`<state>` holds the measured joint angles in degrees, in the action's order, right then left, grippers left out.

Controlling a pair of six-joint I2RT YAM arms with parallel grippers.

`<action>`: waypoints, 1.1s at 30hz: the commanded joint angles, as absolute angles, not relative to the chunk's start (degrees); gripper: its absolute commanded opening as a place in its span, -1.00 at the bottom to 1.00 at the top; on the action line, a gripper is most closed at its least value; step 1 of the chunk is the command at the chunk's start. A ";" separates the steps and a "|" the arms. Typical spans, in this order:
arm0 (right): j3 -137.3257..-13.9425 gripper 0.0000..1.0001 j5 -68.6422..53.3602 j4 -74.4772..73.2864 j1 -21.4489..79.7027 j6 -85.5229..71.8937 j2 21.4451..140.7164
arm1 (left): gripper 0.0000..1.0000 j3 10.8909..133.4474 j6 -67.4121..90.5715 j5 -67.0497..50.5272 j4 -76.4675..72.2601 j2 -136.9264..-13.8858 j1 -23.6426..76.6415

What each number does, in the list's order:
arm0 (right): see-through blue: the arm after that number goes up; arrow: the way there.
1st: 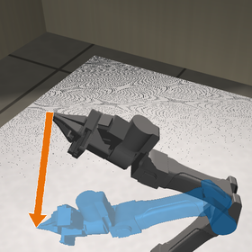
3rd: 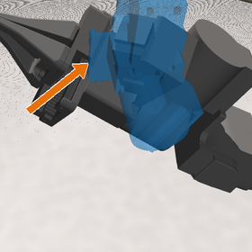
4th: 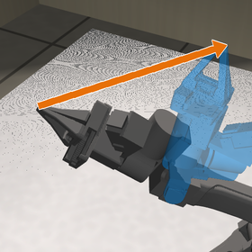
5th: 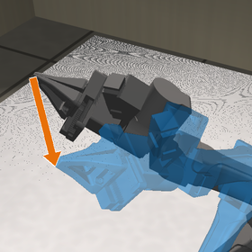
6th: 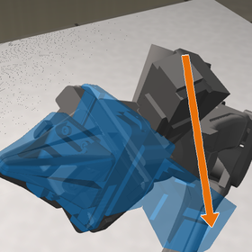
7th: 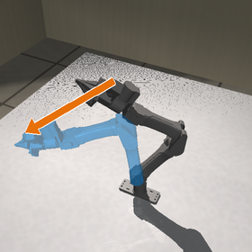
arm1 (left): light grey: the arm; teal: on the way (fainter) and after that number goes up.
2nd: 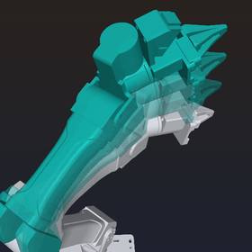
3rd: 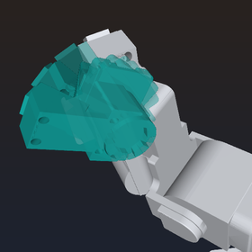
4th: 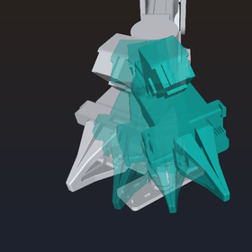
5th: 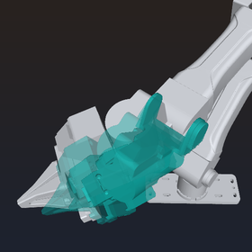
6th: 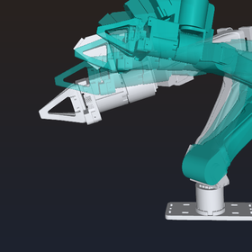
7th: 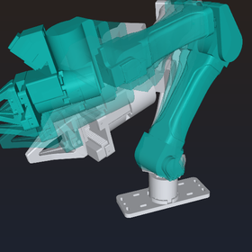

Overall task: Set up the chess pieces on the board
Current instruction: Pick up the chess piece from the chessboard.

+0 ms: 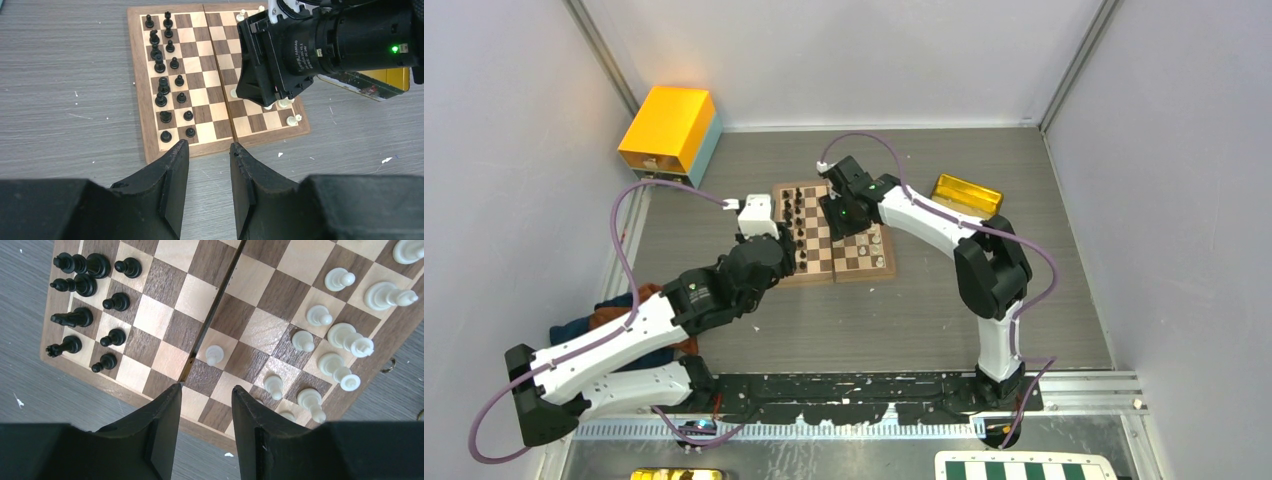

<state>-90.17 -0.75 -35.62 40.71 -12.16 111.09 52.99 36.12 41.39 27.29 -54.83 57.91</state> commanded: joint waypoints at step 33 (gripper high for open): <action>-99.22 -0.63 2.32 -36.20 40.95 -12.70 120.21 | -0.24 50.38 30.90 42.95 23.12 -49.43 58.09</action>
